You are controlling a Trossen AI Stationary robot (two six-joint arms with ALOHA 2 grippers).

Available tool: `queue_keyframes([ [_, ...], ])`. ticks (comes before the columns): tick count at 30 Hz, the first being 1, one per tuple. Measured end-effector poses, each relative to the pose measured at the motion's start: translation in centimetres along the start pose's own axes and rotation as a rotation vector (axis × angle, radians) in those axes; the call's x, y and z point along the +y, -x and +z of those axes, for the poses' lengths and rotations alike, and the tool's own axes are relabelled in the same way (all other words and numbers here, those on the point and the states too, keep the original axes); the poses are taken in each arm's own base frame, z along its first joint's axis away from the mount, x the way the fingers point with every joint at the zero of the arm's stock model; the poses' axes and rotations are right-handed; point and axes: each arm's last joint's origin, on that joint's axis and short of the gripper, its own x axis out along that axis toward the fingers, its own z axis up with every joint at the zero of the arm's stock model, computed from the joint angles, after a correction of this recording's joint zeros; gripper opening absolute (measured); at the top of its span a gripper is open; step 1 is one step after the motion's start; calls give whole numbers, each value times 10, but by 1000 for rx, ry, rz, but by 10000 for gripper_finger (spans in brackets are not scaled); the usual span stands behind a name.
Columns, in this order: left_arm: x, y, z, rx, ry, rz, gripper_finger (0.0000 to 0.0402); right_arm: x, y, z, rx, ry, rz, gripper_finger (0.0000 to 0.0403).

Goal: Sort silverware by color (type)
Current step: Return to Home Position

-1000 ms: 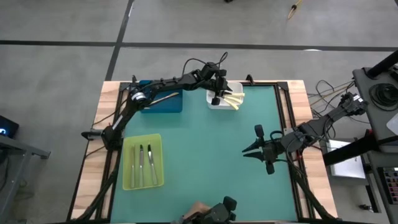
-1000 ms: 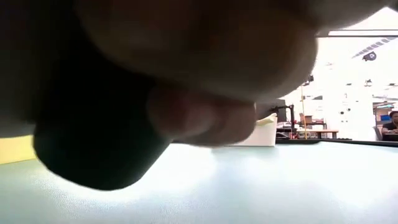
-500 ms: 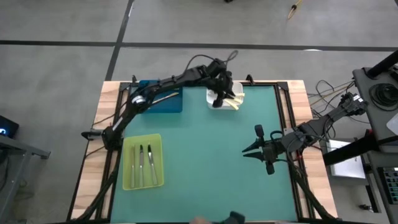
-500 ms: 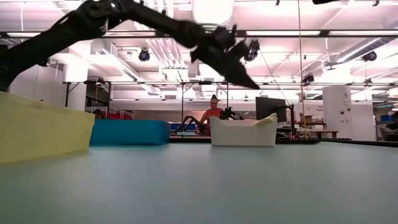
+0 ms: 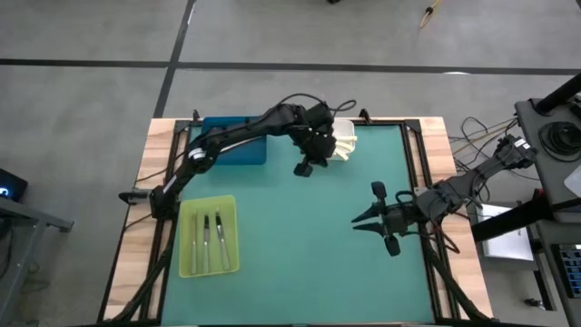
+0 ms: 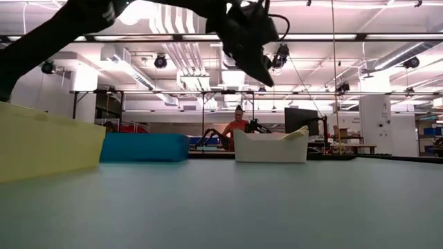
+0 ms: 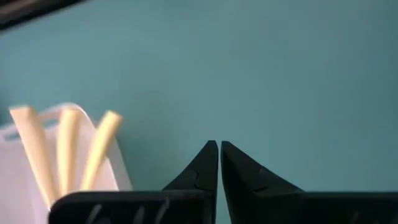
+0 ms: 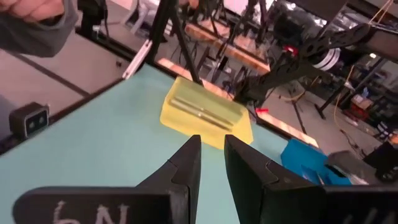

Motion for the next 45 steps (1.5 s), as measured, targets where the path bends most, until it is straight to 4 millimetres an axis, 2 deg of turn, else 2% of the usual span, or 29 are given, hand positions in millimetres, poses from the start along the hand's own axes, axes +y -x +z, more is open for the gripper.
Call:
queue_keyframes([
  [3, -11, 11, 3, 36, 27, -27, 0, 1, -3, 0, -31, 1, 11, 63],
  [11, -40, 18, 6, 143, 107, -127, 0, -1, -12, -4, -26, -2, 6, 63],
  [18, -71, 14, 9, 261, 142, -246, 0, -2, -19, -5, -62, -6, 70, 63],
  [23, -84, 11, 11, 301, 172, -283, 0, -2, -20, -5, -70, -15, 89, 63],
  [29, -102, 27, 5, 301, 233, -271, 0, -1, -20, -8, -59, -31, 96, 63],
  [35, -122, 54, -13, 108, 260, -109, 0, 0, -20, -10, -53, -34, 98, 63],
  [39, -138, 65, -34, -30, 299, 52, 0, 0, -20, -10, -60, -30, 95, 63],
  [45, -164, 87, -63, -298, 327, 142, 0, 1, -20, -11, -90, -19, 89, 63],
])
